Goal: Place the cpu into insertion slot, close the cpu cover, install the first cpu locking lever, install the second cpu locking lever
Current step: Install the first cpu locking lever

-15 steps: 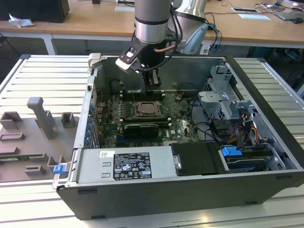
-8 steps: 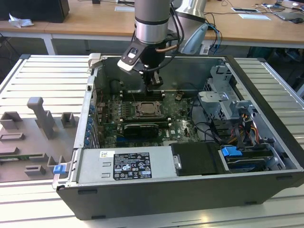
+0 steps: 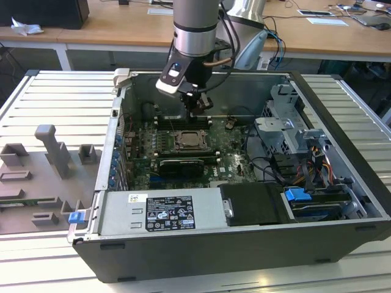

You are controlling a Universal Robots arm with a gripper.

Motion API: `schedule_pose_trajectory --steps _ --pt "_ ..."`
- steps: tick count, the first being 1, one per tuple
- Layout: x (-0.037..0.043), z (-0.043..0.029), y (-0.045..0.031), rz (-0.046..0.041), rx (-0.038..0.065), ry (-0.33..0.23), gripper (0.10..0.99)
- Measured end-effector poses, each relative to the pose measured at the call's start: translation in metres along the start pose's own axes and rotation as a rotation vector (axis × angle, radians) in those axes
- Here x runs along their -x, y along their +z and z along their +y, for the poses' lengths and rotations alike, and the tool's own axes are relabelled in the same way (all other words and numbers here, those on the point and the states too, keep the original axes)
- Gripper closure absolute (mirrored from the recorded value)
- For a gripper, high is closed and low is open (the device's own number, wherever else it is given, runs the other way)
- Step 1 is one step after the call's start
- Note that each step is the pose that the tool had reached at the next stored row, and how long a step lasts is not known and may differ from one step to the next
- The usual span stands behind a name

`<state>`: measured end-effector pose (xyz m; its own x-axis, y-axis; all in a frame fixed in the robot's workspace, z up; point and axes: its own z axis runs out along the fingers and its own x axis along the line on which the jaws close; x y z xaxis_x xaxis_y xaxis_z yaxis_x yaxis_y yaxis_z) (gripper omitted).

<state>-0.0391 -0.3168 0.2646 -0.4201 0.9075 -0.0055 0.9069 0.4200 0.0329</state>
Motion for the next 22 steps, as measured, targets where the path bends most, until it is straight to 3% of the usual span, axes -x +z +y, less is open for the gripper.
schedule_pose_trajectory --steps 22 --pt "0.0000 0.0000 0.0000 0.0125 0.002 -0.378 0.980"
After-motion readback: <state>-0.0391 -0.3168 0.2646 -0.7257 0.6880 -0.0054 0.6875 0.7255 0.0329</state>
